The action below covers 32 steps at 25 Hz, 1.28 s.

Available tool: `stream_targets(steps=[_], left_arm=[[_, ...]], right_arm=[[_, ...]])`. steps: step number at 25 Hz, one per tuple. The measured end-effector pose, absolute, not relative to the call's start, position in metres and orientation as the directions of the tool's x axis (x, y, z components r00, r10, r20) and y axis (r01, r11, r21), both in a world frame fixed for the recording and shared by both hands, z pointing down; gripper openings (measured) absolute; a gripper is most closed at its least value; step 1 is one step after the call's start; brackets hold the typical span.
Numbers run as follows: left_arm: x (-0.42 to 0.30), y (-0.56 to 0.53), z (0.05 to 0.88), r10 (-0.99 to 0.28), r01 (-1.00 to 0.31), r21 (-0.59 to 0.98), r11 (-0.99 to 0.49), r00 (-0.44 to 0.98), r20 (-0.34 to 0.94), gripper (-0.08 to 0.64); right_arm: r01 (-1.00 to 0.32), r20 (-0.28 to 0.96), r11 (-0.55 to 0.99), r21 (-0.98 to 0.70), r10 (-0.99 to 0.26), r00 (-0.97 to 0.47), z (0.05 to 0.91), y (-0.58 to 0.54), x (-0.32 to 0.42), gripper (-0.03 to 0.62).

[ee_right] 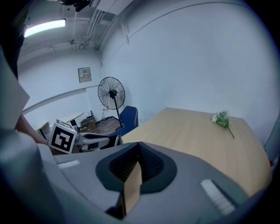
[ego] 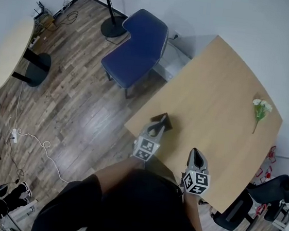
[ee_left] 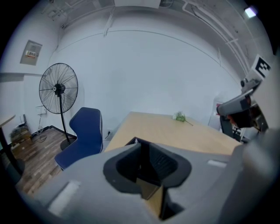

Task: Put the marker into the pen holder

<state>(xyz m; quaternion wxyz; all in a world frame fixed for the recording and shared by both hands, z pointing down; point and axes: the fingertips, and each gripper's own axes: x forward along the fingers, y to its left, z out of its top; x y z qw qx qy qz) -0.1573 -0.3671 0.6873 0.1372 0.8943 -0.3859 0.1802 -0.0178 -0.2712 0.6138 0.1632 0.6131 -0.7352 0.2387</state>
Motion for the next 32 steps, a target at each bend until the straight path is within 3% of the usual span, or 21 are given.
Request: stream_targets(steps=[5, 9, 15, 23, 32], left_arm=[[-0.162, -0.350, 0.652, -0.641, -0.727, 0.163, -0.667, 0.671, 0.374, 0.057], [-0.168, -0.330, 0.610, -0.636, -0.698, 0.250, -0.671, 0.715, 0.289, 0.003], [-0.178, -0.286, 0.565, -0.593, -0.625, 0.362, -0.691, 0.777, 0.211, 0.003], [-0.162, -0.225, 0.548, -0.508, -0.546, 0.355, -0.758, 0.837, 0.202, 0.003], [-0.093, -0.162, 0.507, -0.523, -0.548, 0.267, -0.792, 0.836, 0.164, 0.003]], right_arm=[[-0.984, 0.501, 0.108, -0.141, -0.850, -0.165, 0.595, -0.264, -0.017, 0.003], [-0.988, 0.484, 0.071, -0.135, -0.866, -0.128, 0.582, -0.243, -0.016, 0.003], [-0.992, 0.485, -0.017, -0.121, -0.873, -0.044, 0.575, -0.189, -0.011, 0.003], [-0.988, 0.472, -0.115, -0.099, -0.880, 0.055, 0.559, -0.125, 0.020, 0.003], [-0.985, 0.359, -0.151, -0.079, -0.926, 0.113, 0.517, -0.047, 0.098, 0.003]])
